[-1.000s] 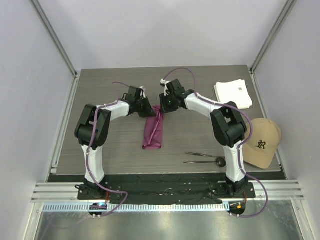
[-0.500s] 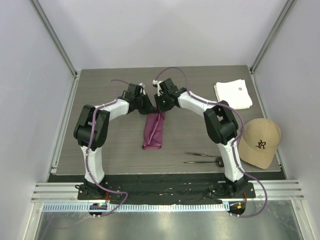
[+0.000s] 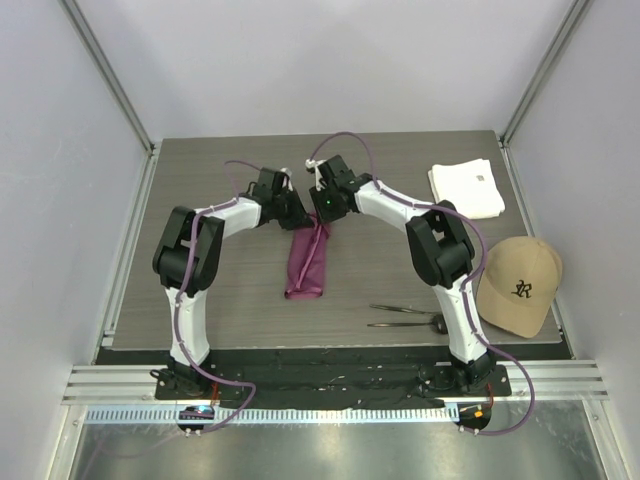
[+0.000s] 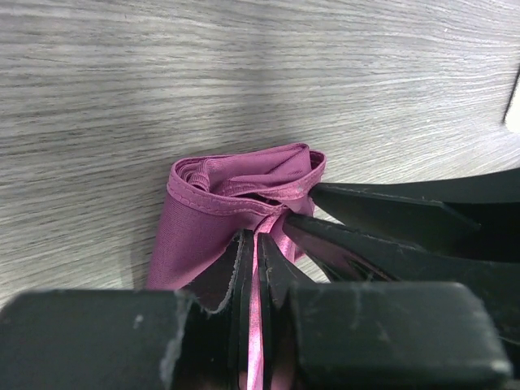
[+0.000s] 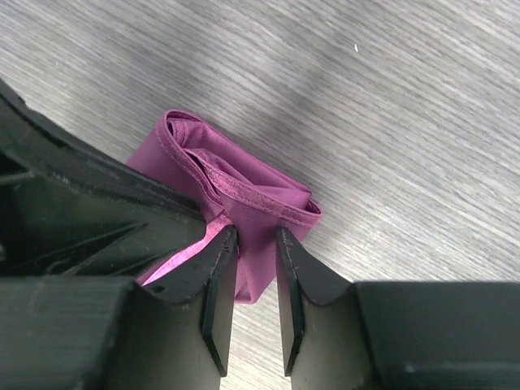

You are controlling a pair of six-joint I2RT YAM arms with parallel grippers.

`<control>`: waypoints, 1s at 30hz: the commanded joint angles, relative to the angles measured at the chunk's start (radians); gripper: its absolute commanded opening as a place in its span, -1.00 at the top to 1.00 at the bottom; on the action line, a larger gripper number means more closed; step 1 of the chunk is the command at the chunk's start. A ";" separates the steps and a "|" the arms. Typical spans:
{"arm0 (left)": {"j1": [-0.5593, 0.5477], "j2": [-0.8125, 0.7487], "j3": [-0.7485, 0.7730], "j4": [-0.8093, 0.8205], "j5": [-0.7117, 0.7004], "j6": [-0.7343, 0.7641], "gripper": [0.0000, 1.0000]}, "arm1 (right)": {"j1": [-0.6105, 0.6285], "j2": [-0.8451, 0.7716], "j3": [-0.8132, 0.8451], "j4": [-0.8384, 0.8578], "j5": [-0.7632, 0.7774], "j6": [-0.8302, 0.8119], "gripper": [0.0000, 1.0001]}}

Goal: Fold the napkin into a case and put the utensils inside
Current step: Stuff the top corner of the smaller-rectangle-folded napkin into the folded napkin.

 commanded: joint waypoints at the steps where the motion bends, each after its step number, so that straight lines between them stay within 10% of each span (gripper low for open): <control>1: -0.010 0.011 0.034 0.003 -0.007 0.008 0.82 | 0.009 0.013 0.067 -0.018 0.032 -0.021 0.47; 12: -0.023 0.062 0.031 0.026 -0.062 0.000 0.87 | 0.015 0.014 0.107 -0.034 0.035 -0.002 0.98; 30: -0.029 0.071 0.025 -0.006 -0.099 0.028 0.94 | 0.001 0.002 0.128 -0.060 -0.056 0.051 0.98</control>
